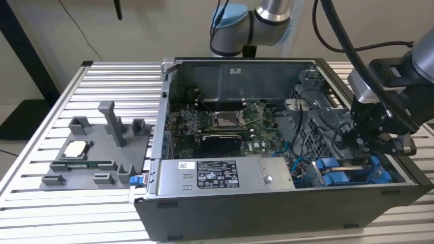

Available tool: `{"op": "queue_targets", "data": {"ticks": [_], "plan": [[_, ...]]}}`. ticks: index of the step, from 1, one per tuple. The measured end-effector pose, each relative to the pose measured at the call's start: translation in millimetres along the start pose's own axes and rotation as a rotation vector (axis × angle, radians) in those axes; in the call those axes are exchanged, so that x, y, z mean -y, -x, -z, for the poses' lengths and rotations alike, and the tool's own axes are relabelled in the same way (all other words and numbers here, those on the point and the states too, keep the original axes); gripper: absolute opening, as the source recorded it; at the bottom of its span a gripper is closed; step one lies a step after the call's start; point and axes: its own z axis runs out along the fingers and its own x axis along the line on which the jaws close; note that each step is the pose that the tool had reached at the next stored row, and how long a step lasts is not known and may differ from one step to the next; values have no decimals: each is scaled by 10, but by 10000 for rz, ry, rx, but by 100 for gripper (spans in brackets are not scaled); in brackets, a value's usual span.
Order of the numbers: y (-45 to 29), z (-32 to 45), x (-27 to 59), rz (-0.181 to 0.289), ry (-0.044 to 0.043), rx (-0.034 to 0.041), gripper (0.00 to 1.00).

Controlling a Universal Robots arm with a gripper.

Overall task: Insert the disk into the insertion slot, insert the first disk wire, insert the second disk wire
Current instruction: 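Insert the second disk wire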

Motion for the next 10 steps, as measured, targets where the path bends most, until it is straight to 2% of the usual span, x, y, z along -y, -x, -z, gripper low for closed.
{"op": "queue_targets", "data": {"ticks": [1,2,4,5,7,8,10], "plan": [[-1,1,0,-9,-1,118,16],[-2,1,1,-15,-1,203,16],[-4,1,19,-22,18,220,16],[-3,0,56,-40,91,143,16],[-5,0,92,-67,206,-140,16],[-5,0,107,-86,288,-302,16],[-5,-1,126,-131,473,-563,16]]}}
